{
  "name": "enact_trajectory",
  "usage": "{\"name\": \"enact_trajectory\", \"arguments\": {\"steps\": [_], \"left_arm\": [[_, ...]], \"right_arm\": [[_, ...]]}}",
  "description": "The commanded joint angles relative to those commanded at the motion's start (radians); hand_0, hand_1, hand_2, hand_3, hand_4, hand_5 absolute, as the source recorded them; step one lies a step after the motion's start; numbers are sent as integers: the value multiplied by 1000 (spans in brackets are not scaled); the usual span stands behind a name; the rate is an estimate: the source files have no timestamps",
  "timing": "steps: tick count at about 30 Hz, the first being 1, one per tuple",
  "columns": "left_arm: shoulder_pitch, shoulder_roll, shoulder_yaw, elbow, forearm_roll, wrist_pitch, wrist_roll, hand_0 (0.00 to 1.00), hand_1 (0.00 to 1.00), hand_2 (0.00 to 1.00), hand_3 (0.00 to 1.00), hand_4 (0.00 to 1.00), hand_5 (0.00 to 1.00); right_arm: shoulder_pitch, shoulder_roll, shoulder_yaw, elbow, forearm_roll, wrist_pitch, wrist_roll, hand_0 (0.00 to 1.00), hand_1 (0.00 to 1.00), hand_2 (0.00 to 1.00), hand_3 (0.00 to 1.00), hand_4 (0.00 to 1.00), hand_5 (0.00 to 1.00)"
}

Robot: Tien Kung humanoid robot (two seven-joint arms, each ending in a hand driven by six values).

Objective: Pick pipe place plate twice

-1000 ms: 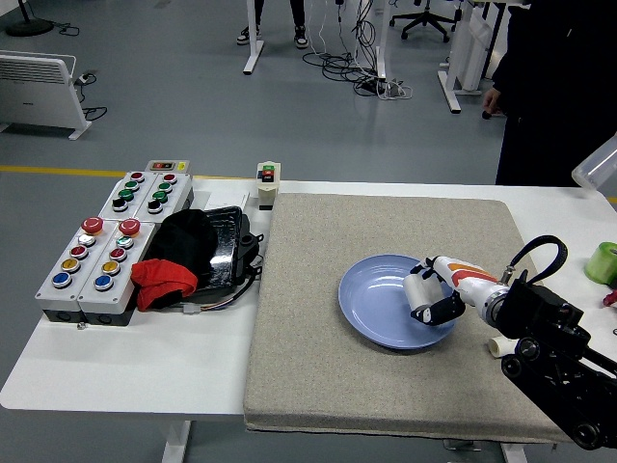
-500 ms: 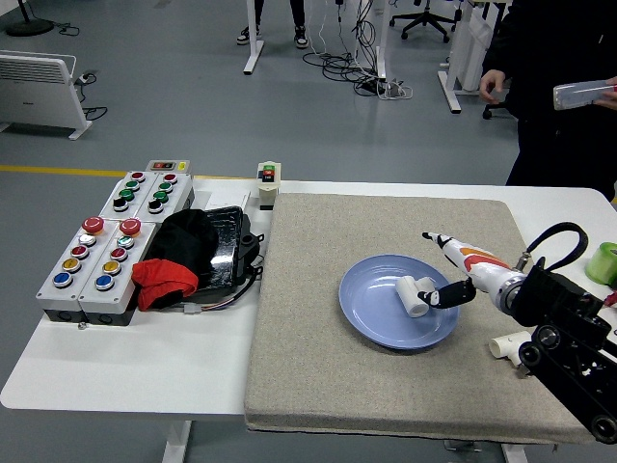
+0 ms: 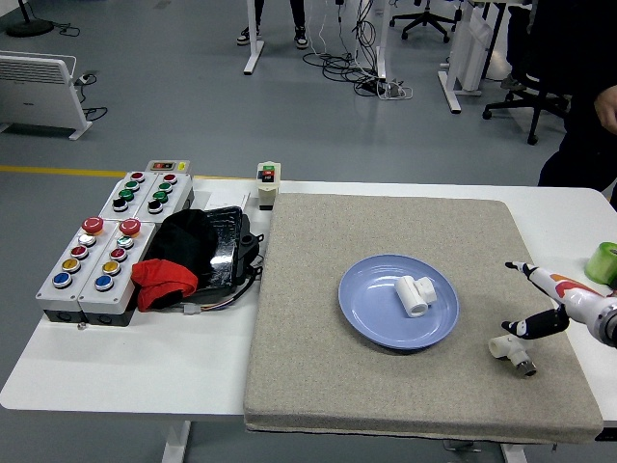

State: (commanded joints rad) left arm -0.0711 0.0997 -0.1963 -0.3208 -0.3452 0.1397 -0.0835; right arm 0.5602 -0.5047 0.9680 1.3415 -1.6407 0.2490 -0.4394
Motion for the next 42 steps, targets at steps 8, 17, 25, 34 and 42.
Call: {"name": "enact_trajectory", "arguments": {"steps": [8,17,25,34,42], "left_arm": [[1,2,2,-1,7,-1,1,710,696,736,710,421,998],[-1,2,5,0,8,-1,5,710,696,735,709,422,998],[-14,-1,-2,0,13,0,7,711,697,735,709,421,998],[-19,-2,-7,0,14,1,7,711,697,735,708,417,998],[-17,-1,-11,-2,11,1,7,711,698,735,708,417,998]], "right_arm": [[-23,8,-24,-30,-60,18,-20,876,860,966,980,802,364],[-17,12,-38,-66,-73,31,-5,593,663,632,722,780,329],[8,24,-64,-94,-91,-24,65,444,537,502,639,742,273],[28,54,-57,-106,-106,-31,98,261,353,423,525,592,132],[103,108,-40,-30,-125,-62,104,256,347,420,524,591,135]]}}
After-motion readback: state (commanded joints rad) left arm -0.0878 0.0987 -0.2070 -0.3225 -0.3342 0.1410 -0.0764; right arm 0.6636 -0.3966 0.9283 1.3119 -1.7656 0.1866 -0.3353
